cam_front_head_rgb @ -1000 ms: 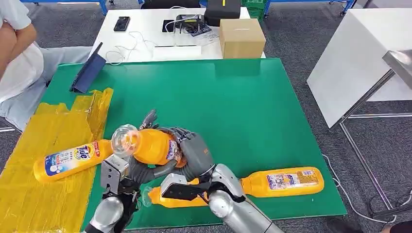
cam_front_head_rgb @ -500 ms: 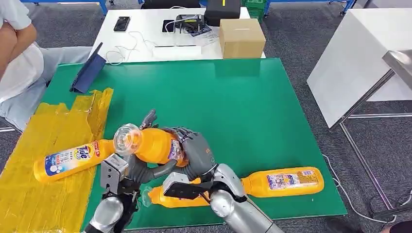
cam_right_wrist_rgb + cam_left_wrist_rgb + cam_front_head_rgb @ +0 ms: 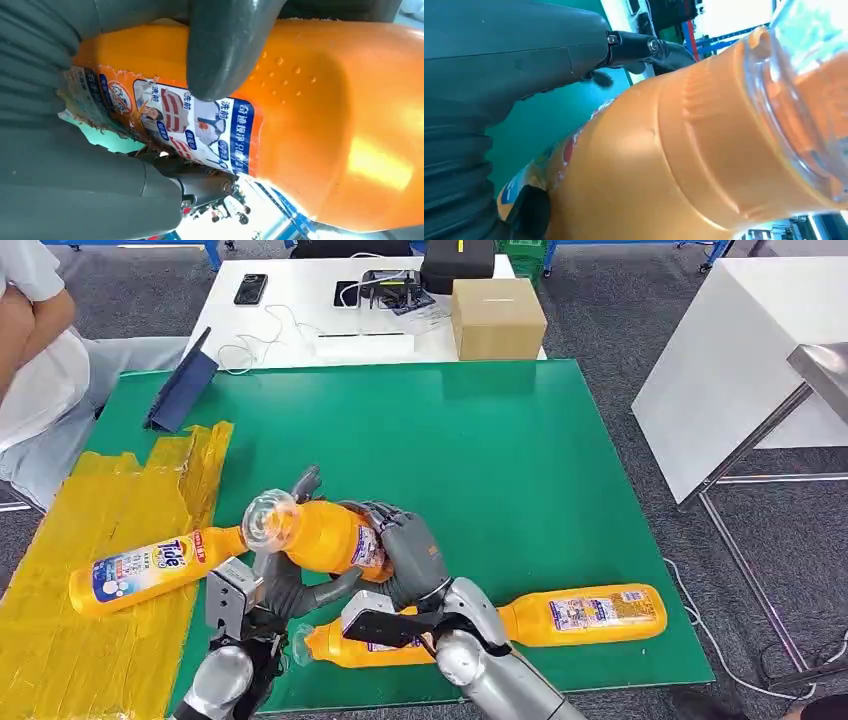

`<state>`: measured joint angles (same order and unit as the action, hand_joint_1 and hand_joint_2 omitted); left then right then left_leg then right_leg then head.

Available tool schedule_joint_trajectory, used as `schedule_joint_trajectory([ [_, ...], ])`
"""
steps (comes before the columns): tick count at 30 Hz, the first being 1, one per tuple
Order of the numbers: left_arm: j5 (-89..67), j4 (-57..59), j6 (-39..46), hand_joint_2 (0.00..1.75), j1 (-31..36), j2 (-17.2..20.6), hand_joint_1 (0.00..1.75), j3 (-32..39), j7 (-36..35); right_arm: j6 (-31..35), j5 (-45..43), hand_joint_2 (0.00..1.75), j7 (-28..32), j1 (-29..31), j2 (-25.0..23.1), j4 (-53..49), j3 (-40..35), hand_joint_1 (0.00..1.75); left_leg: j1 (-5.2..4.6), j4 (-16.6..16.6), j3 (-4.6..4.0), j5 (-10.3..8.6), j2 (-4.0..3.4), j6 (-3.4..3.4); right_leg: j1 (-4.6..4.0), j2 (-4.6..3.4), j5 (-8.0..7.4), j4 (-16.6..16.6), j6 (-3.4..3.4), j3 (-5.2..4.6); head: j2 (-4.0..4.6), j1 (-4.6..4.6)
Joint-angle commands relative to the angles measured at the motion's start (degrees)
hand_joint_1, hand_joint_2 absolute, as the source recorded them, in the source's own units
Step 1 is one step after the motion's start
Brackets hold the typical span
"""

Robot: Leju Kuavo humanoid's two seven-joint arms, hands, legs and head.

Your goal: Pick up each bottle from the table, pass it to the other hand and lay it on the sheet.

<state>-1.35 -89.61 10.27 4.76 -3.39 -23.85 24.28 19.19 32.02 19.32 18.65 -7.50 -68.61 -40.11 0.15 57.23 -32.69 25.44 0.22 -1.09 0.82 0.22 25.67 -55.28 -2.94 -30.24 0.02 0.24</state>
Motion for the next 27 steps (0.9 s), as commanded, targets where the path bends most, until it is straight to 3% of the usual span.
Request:
schedule_joint_trajectory([
  [1, 0.75, 0.36, 0.67, 1.75, 1.25, 0.86, 1.75, 1.94, 0.32, -0.15, -0.34, 1.75, 0.70, -0.26, 1.45, 2.47, 0.91, 1.75, 0.03, -0.05, 0.10, 0.01, 0.05, 0.04, -0.04, 0.06, 0.02, 0.07, 0.08, 0.13, 0.00, -0.02],
  [27, 4.22, 0.83, -3.70, 1.75, 1.60, 1.15, 1.75, 1.52, 0.00, 0.19, -0.79, 1.75, 0.96, -0.73, 1.59, 1.88, 1.60, 1.75, 0.02, -0.02, 0.05, 0.00, 0.04, 0.02, -0.02, 0.04, 0.01, 0.04, 0.05, 0.07, 0.00, 0.00],
])
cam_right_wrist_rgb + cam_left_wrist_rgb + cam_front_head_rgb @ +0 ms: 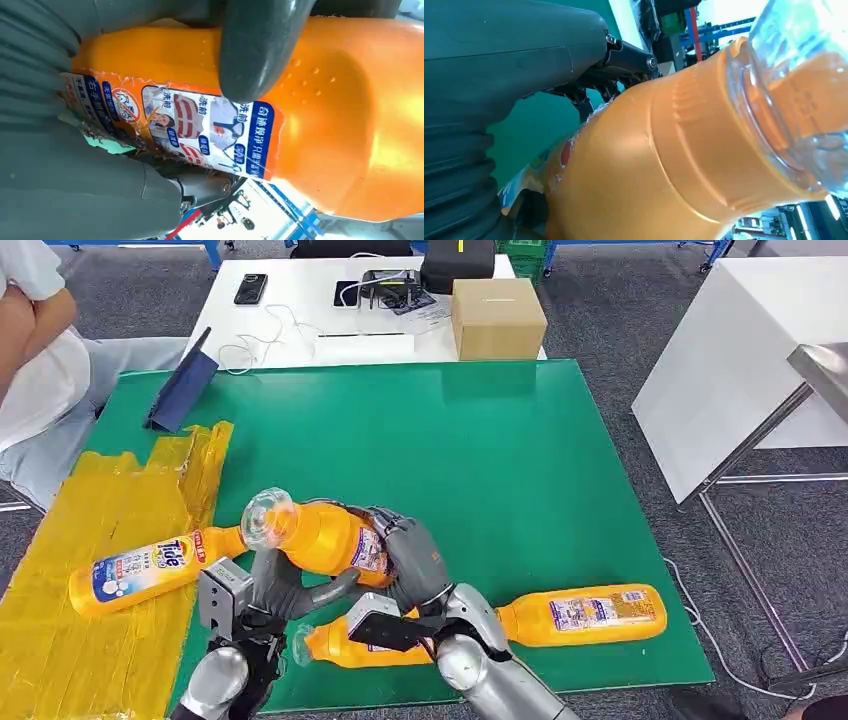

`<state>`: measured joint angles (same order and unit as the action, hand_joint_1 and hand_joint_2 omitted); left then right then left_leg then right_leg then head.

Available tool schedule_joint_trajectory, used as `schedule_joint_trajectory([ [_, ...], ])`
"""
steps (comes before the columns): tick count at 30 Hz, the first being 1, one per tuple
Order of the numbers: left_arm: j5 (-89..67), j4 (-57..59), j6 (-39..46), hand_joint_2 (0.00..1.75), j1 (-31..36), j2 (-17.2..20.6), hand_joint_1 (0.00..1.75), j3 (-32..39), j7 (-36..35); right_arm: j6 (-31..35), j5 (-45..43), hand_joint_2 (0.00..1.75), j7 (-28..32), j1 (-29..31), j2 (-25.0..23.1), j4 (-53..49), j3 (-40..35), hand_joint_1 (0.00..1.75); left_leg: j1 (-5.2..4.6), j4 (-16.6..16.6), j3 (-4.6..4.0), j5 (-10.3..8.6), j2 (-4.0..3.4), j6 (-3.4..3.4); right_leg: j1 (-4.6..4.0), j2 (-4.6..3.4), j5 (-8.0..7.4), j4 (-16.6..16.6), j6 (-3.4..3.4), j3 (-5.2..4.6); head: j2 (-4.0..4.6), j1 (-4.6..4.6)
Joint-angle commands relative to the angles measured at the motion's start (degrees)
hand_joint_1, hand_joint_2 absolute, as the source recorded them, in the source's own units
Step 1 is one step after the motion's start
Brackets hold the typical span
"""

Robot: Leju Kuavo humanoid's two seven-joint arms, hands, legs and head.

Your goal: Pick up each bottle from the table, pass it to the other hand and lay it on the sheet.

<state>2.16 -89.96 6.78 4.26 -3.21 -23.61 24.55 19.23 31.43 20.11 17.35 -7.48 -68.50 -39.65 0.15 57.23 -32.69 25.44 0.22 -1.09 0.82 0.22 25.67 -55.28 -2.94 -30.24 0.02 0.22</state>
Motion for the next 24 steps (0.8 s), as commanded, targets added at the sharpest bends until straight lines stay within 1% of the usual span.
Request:
schedule_joint_trajectory([
  [1, 0.70, 1.18, -0.20, 1.75, 2.09, 0.98, 1.75, 1.28, -0.26, 0.14, -0.20, 1.75, 0.17, 0.56, 1.57, 1.77, 1.14, 1.75, 0.06, -0.02, 0.11, 0.02, 0.05, 0.05, -0.06, 0.06, 0.03, 0.06, 0.10, 0.16, 0.00, 0.00],
  [12, 0.93, 0.98, -0.20, 1.75, 1.67, 0.89, 1.75, 1.57, -0.28, 0.90, -0.45, 1.75, 0.49, -0.16, 1.44, 0.79, 1.63, 1.75, 0.03, -0.04, 0.09, 0.01, 0.05, 0.04, -0.04, 0.06, 0.03, 0.06, 0.08, 0.12, 0.00, 0.00],
  [13, 0.94, 0.91, -0.17, 1.75, 1.63, 0.90, 1.75, 1.67, -0.28, 1.00, -0.63, 1.75, 0.74, -0.36, 1.48, 0.26, 1.63, 1.48, 0.02, -0.03, 0.06, 0.01, 0.04, 0.03, -0.03, 0.04, 0.02, 0.04, 0.05, 0.08, 0.00, 0.00],
  [14, 1.01, 0.70, -0.08, 1.75, 1.58, 0.90, 1.75, 1.94, -0.25, 1.54, -0.74, 1.75, 1.41, -0.86, 1.63, -1.21, 1.62, 0.17, 0.08, -0.04, 0.20, 0.07, 0.05, 0.08, -0.09, 0.05, 0.07, 0.09, 0.16, 0.26, 0.00, 0.00],
  [15, 1.14, 0.30, 0.12, 1.75, 1.56, 0.82, 1.75, 2.24, -0.05, 2.12, -0.85, 1.75, 1.87, -1.52, 1.77, -3.10, 1.68, 0.00, 0.04, -0.03, 0.09, 0.02, 0.06, 0.04, -0.05, 0.06, 0.04, 0.06, 0.09, 0.14, 0.00, 0.00],
  [20, -0.64, -1.40, 2.01, 1.75, 2.32, 1.16, 1.75, 2.70, 0.94, 3.12, -1.97, 1.75, 2.57, -3.81, 3.47, -12.44, 1.96, 0.00, 0.05, 0.06, 0.01, 0.06, 0.04, 0.06, -0.06, 0.04, 0.07, -0.04, 0.11, 0.05, 0.00, -0.02],
  [24, -0.65, -1.50, 2.06, 1.75, 2.46, 1.22, 1.75, 2.79, 0.93, 3.17, -1.91, 1.75, 2.54, -3.95, 3.67, -13.28, 2.00, 0.00, 0.03, 0.03, 0.01, 0.02, 0.10, 0.04, -0.04, 0.10, 0.04, -0.01, 0.08, 0.06, 0.00, 0.00],
])
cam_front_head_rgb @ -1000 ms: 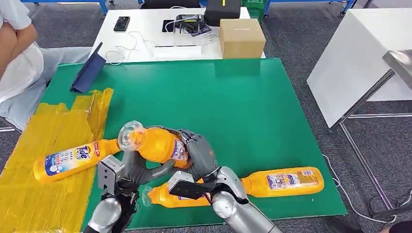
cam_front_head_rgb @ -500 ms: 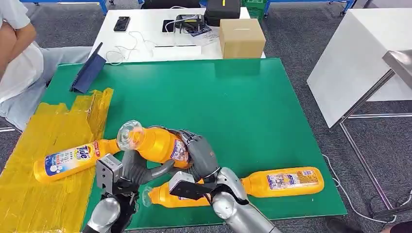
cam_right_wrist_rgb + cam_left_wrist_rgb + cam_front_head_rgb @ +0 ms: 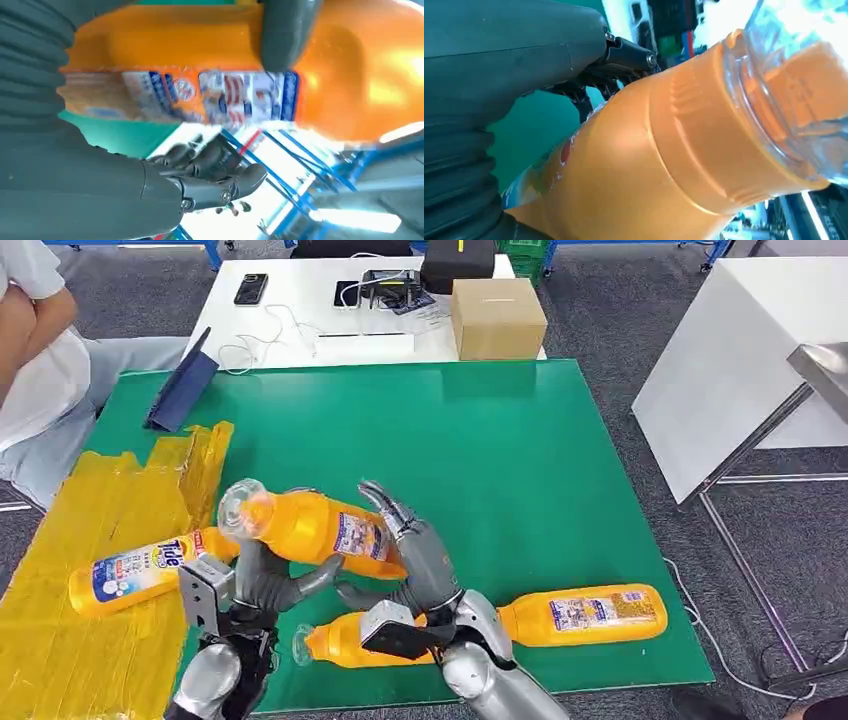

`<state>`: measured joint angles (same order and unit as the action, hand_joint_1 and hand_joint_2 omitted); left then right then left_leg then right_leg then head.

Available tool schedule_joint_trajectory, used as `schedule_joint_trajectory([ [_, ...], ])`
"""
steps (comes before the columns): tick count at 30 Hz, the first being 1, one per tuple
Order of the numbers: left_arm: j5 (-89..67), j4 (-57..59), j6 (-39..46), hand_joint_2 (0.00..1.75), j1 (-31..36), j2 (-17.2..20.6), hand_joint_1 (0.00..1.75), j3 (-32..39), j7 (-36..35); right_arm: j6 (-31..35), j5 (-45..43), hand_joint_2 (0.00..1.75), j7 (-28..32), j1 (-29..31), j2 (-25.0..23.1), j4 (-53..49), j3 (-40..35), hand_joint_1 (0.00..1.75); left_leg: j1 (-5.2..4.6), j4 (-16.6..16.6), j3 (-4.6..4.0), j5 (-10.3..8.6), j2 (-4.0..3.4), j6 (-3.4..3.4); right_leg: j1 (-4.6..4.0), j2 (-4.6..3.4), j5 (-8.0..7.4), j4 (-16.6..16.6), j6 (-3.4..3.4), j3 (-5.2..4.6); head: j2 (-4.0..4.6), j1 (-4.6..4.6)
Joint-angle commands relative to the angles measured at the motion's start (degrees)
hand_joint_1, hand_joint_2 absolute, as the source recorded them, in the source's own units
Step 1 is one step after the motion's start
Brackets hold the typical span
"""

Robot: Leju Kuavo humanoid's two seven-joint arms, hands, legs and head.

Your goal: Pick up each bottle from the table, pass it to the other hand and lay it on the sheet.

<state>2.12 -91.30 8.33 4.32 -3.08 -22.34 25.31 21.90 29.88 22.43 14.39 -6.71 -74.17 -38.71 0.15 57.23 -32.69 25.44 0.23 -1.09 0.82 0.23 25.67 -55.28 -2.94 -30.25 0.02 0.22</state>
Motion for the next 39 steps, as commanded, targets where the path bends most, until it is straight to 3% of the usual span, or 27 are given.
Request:
schedule_joint_trajectory([
  [1, -0.60, -0.16, 0.51, 1.75, 2.40, 1.09, 1.75, 1.52, 0.16, 0.50, -0.36, 1.75, 0.22, -0.99, 2.90, -7.62, 1.06, 0.00, 0.02, 0.01, 0.01, 0.01, 0.04, 0.02, -0.03, 0.05, 0.02, 0.01, 0.06, 0.04, 0.00, 0.02],
  [16, -5.16, -3.05, 7.15, 1.75, 4.62, 1.74, 1.75, -0.23, 1.77, 3.74, -6.06, 1.75, 4.28, -4.45, 3.83, -16.69, 5.25, 0.00, 0.01, 0.01, 0.01, 0.01, 0.09, 0.02, -0.02, 0.10, 0.03, 0.01, 0.06, 0.07, 0.00, 0.02],
  [18, -7.18, -3.28, 9.81, 1.75, 4.98, 2.10, 1.75, 0.33, 2.54, 4.01, -7.21, 1.75, 4.97, -5.00, 4.00, -18.34, 5.83, 0.00, 0.03, 0.03, -0.01, 0.00, 0.10, 0.03, -0.03, 0.11, 0.03, -0.01, 0.07, 0.04, 0.00, 0.00],
  [19, -17.04, -3.19, 19.05, 1.75, 5.20, 2.10, 1.75, 1.54, 3.65, 5.52, -8.53, 1.75, 6.63, -6.11, 4.05, -20.81, 6.83, 0.00, 0.05, 0.05, 0.03, 0.03, 0.13, 0.06, -0.06, 0.14, 0.07, -0.01, 0.11, 0.10, 0.00, 0.02],
  [20, -20.09, -4.09, 21.81, 1.75, 5.25, 2.98, 1.75, 2.38, 3.24, 5.74, -9.22, 1.75, 6.46, -7.29, 4.79, -23.79, 7.55, 0.00, 0.08, 0.06, 0.08, 0.06, 0.13, 0.08, -0.09, 0.14, 0.09, -0.02, 0.16, 0.15, 0.00, 0.00],
  [25, -34.86, -7.54, 30.58, 1.75, 3.12, 3.54, 1.75, 6.73, 1.07, 5.58, -11.19, 1.75, 6.99, -11.25, 6.36, -31.48, 10.13, 0.00, 0.02, 0.01, -0.02, 0.02, 0.06, 0.03, -0.03, 0.07, 0.04, 0.00, 0.06, 0.02, 0.00, 0.02],
  [30, -54.86, -9.87, 31.67, 1.75, 1.29, -0.83, 1.75, 14.08, -1.65, 5.81, -11.15, 1.75, 7.47, -14.56, 7.29, -36.30, 11.46, 0.00, 0.01, 0.01, 0.03, 0.06, 0.01, 0.02, -0.01, 0.02, 0.05, 0.00, 0.05, 0.07, 0.00, 0.00],
  [33, -69.81, -12.96, 31.67, 1.75, 1.02, -7.47, 1.75, 23.41, 1.07, 7.11, -10.51, 1.75, 7.63, -16.34, 7.53, -37.81, 12.90, 0.00, 0.04, 0.05, 0.00, 0.07, 0.01, 0.02, -0.04, 0.01, 0.05, 0.00, 0.07, 0.06, 0.00, 0.00],
  [39, -77.78, -16.35, 31.67, 1.75, 0.55, -7.67, 1.75, 26.65, -0.76, 7.79, -10.03, 1.75, 7.86, -18.13, 7.33, -38.99, 14.66, 0.00, 0.02, 0.02, 0.02, 0.07, -0.06, 0.04, -0.03, -0.06, 0.04, 0.02, 0.09, 0.05, 0.00, 0.02],
])
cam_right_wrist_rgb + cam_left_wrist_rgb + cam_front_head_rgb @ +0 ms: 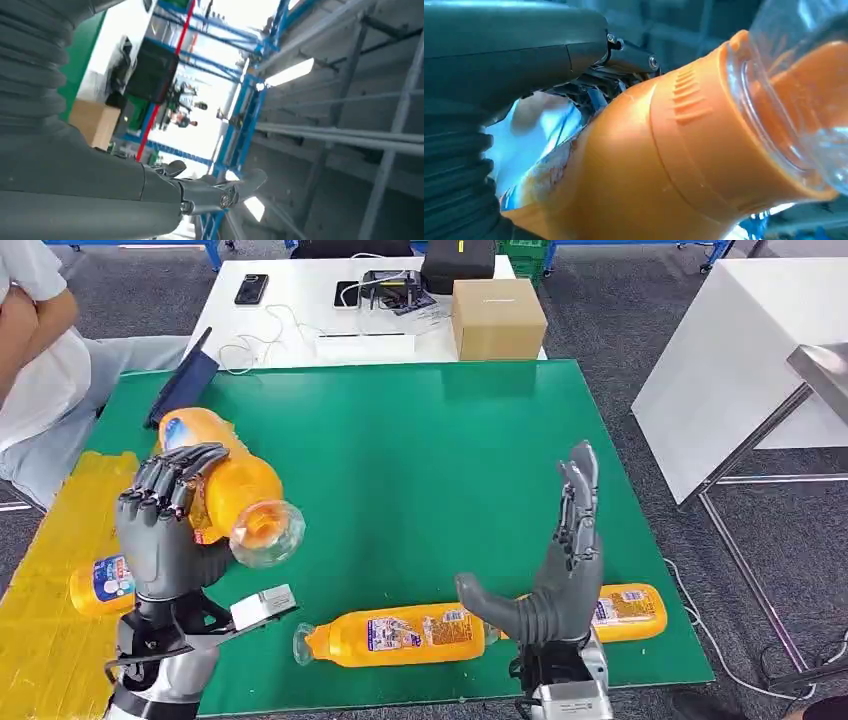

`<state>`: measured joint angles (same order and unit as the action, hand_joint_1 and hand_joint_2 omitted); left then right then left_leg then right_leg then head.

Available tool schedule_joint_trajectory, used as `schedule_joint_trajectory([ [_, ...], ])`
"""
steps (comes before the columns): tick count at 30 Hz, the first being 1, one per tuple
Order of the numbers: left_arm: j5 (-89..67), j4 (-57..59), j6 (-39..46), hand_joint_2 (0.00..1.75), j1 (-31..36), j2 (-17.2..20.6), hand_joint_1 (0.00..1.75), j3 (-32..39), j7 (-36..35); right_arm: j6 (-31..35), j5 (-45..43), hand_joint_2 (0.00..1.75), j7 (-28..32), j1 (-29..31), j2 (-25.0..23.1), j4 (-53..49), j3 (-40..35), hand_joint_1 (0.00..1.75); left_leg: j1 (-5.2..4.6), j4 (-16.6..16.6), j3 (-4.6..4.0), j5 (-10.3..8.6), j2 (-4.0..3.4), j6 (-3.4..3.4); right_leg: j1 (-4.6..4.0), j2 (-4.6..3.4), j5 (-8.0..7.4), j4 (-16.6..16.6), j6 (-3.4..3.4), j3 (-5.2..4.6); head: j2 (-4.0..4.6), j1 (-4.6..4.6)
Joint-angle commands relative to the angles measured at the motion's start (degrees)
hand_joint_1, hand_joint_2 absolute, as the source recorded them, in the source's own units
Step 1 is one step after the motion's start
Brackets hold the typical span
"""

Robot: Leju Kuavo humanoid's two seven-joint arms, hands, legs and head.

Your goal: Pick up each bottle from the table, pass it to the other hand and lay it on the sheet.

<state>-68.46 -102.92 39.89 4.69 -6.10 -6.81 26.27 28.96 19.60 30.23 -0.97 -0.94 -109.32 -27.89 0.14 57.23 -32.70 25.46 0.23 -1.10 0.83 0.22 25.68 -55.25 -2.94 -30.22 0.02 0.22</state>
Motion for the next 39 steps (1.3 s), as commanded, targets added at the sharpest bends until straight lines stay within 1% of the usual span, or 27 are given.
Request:
schedule_joint_trajectory([
  [1, -9.18, -5.62, 0.11, 1.75, -0.01, -4.12, 1.75, 11.12, -3.00, 0.88, 0.34, 1.75, 0.07, -3.04, 1.43, -3.93, 4.21, 0.00, 0.04, 0.02, 0.03, 0.04, -0.06, 0.04, -0.05, -0.05, 0.02, 0.00, 0.08, 0.02, 0.00, 0.00],
  [2, -10.80, -6.13, 0.11, 1.75, -0.08, -3.51, 1.75, 10.68, -4.63, 0.89, 0.45, 1.75, 0.05, -3.22, 1.38, -4.00, 4.43, 0.00, 0.06, 0.02, 0.08, 0.07, -0.04, 0.07, -0.08, -0.03, 0.05, 0.00, 0.12, 0.07, 0.00, 0.02],
  [4, -15.48, -6.04, 0.11, 1.75, -0.68, -0.62, 1.75, 8.45, -10.91, 1.03, 0.65, 1.75, 0.08, -3.70, 1.16, -4.27, 5.06, 0.00, 0.04, 0.01, 0.05, 0.03, 0.01, 0.04, -0.05, 0.02, 0.04, 0.00, 0.07, 0.03, 0.00, 0.00],
  [5, -18.56, -3.00, 0.11, 1.75, -1.18, 2.80, 1.75, 5.79, -17.05, 1.29, 0.87, 1.75, 0.15, -4.29, 0.99, -4.81, 5.71, 0.00, 0.06, 0.00, 0.09, 0.06, 0.01, 0.07, -0.08, 0.01, 0.06, 0.01, 0.11, 0.08, 0.00, 0.00],
  [6, -20.03, -1.56, 0.11, 1.75, -1.05, 5.15, 1.75, 3.57, -21.35, 1.22, 0.84, 1.75, 0.14, -4.55, 0.96, -5.16, 6.02, 0.00, 0.05, -0.07, 0.15, 0.03, 0.02, 0.05, -0.06, 0.02, 0.04, 0.06, 0.09, 0.13, 0.00, 0.00],
  [7, -21.54, 1.55, 0.11, 1.75, -0.74, 7.30, 1.75, 4.34, -23.61, 1.03, 0.99, 1.75, 0.14, -4.71, 0.80, -5.52, 6.42, 0.00, 0.01, -0.09, 0.15, 0.01, 0.03, 0.03, -0.02, 0.03, 0.03, 0.05, 0.07, 0.12, 0.00, -0.02],
  [10, -21.54, 4.76, -3.01, 1.75, 0.33, 11.07, 1.75, 6.35, -26.34, 0.30, 1.55, 1.75, -0.24, -4.53, 0.18, -5.80, 7.15, 0.00, 0.02, -0.11, 0.15, -0.01, -0.05, 0.05, -0.02, -0.03, 0.02, 0.05, 0.09, 0.07, 0.00, 0.00],
  [11, -21.54, 5.04, -4.27, 1.75, 0.67, 12.85, 1.75, 5.46, -28.60, 0.04, 1.81, 1.75, -0.44, -4.48, 0.01, -5.77, 7.32, 0.00, 0.08, -0.16, 0.31, 0.03, -0.09, 0.12, -0.09, -0.07, 0.04, 0.11, 0.20, 0.23, 0.00, 0.00],
  [12, -21.54, 5.01, -5.84, 1.75, 0.96, 15.63, 1.75, 4.66, -31.33, -0.08, 2.10, 1.75, -0.62, -4.48, -0.16, -5.68, 7.47, 0.00, 0.03, -0.10, 0.16, 0.00, -0.03, 0.07, -0.04, -0.01, 0.03, 0.03, 0.11, 0.09, 0.00, 0.00],
  [16, -21.54, 5.01, -5.84, 1.75, 0.96, 15.63, 1.75, 4.66, -31.33, -0.08, 2.10, 1.75, -0.62, -4.48, -0.16, -5.68, 7.47, 0.00, 0.08, -0.05, 0.07, 0.00, 0.01, 0.06, -0.05, 0.02, 0.03, 0.01, 0.08, 0.02, 0.00, 0.00],
  [20, -21.54, 5.01, -5.84, 1.75, 0.96, 15.63, 1.75, 4.66, -31.33, -0.08, 2.10, 1.75, -0.62, -4.48, -0.16, -5.68, 7.47, 0.00, 0.11, -0.05, 0.16, 0.04, 0.05, 0.07, -0.08, 0.07, 0.08, 0.04, 0.13, 0.15, 0.00, 0.02],
  [22, -21.54, 5.01, -5.84, 1.75, 0.96, 15.63, 1.75, 4.66, -31.33, -0.08, 2.10, 1.75, -0.62, -4.48, -0.16, -5.68, 7.47, 0.00, 0.07, -0.04, 0.07, 0.00, 0.02, 0.05, -0.05, 0.03, 0.04, 0.01, 0.08, 0.04, 0.00, 0.00],
  [23, -21.54, 5.01, -5.84, 1.75, 0.96, 15.63, 1.75, 4.66, -31.33, -0.08, 2.10, 1.75, -0.62, -4.48, -0.16, -5.68, 7.47, 0.00, 0.10, -0.04, 0.16, 0.04, 0.03, 0.07, -0.08, 0.04, 0.07, 0.04, 0.13, 0.14, 0.00, 0.02],
  [25, -21.54, 5.01, -5.84, 1.75, 0.96, 15.63, 1.75, 4.66, -31.33, -0.08, 2.10, 1.75, -0.62, -4.48, -0.16, -5.68, 7.47, 0.00, 0.06, -0.04, 0.07, 0.00, 0.02, 0.05, -0.04, 0.04, 0.04, 0.01, 0.08, 0.03, 0.00, 0.00],
  [26, -21.54, 5.01, -5.84, 1.75, 0.96, 15.63, 1.75, 4.66, -31.33, -0.08, 2.10, 1.75, -0.62, -4.48, -0.16, -5.68, 7.47, 0.00, 0.12, -0.03, 0.20, 0.06, 0.04, 0.11, -0.11, 0.06, 0.09, 0.03, 0.18, 0.19, 0.00, 0.02],
  [28, -21.54, 5.01, -5.84, 1.75, 0.96, 15.63, 1.75, 4.66, -31.33, -0.08, 2.10, 1.75, -0.62, -4.48, -0.16, -5.68, 7.47, 0.00, 0.11, -0.03, 0.15, 0.03, 0.06, 0.10, -0.10, 0.08, 0.07, 0.02, 0.16, 0.13, 0.00, 0.02],
  [29, -21.54, 4.26, -9.45, 1.75, 1.87, 21.14, 1.75, 0.18, -38.58, -0.16, 2.39, 1.75, -0.77, -4.63, -0.42, -5.51, 7.70, 0.00, 0.09, -0.03, 0.11, 0.01, 0.05, 0.08, -0.08, 0.07, 0.06, 0.01, 0.13, 0.08, 0.00, 0.00],
  [30, -21.54, 4.40, -11.06, 1.75, 3.47, 25.26, 1.75, -4.97, -45.11, -0.35, 2.50, 1.75, -0.89, -4.70, -0.54, -5.49, 7.89, 0.00, 0.11, -0.02, 0.10, 0.02, 0.04, 0.09, -0.10, 0.05, 0.06, 0.00, 0.14, 0.06, 0.00, 0.02],
  [31, -21.54, 4.60, -12.32, 1.75, 5.09, 28.42, 1.75, -9.48, -50.51, -0.48, 2.56, 1.75, -0.94, -4.81, -0.68, -5.51, 8.09, 0.00, 0.11, 0.02, 0.01, 0.00, 0.10, 0.08, -0.10, 0.12, 0.05, -0.03, 0.11, 0.00, 0.00, 0.02],
  [32, -21.54, 4.62, -12.96, 1.75, 6.93, 30.59, 1.75, -13.05, -54.45, -0.72, 2.65, 1.75, -0.84, -4.48, -0.62, -5.52, 7.99, 0.00, 0.14, 0.04, 0.01, 0.00, 0.22, 0.10, -0.13, 0.24, 0.09, -0.05, 0.15, 0.05, 0.00, 0.02],
  [35, -21.54, 4.33, -16.12, 1.75, 11.40, 34.94, 1.75, -22.63, -64.38, -0.50, 3.41, 1.75, -1.92, -4.49, -1.03, -5.68, 8.21, 0.00, 0.23, 0.10, -0.07, -0.03, 0.34, 0.11, -0.20, 0.37, 0.09, -0.08, 0.15, -0.05, 0.00, 0.00],
  [37, -21.54, 4.61, -16.57, 1.75, 12.35, 35.39, 1.75, -24.70, -66.27, -0.49, 3.47, 1.75, -2.02, -4.55, -1.09, -5.65, 8.29, 0.00, 0.18, 0.03, 0.00, -0.05, 0.30, 0.09, -0.16, 0.31, 0.07, -0.02, 0.10, 0.00, 0.00, 0.02],
  [38, -21.54, 4.75, -15.85, 1.75, 12.45, 35.57, 1.75, -24.53, -66.27, -0.62, 3.40, 1.75, -1.74, -4.53, -0.85, -5.56, 8.14, 0.00, 0.21, 0.02, 0.05, -0.04, 0.38, 0.11, -0.19, 0.38, 0.10, 0.00, 0.13, 0.10, 0.00, 0.02],
  [39, -21.54, 5.02, -15.85, 1.75, 12.41, 35.22, 1.75, -24.68, -66.24, -0.55, 3.31, 1.75, -1.64, -4.58, -0.90, -5.47, 8.25, 0.00, 0.20, 0.02, 0.06, -0.03, 0.27, 0.10, -0.18, 0.25, 0.07, 0.00, 0.10, 0.08, 0.00, 0.02],
])
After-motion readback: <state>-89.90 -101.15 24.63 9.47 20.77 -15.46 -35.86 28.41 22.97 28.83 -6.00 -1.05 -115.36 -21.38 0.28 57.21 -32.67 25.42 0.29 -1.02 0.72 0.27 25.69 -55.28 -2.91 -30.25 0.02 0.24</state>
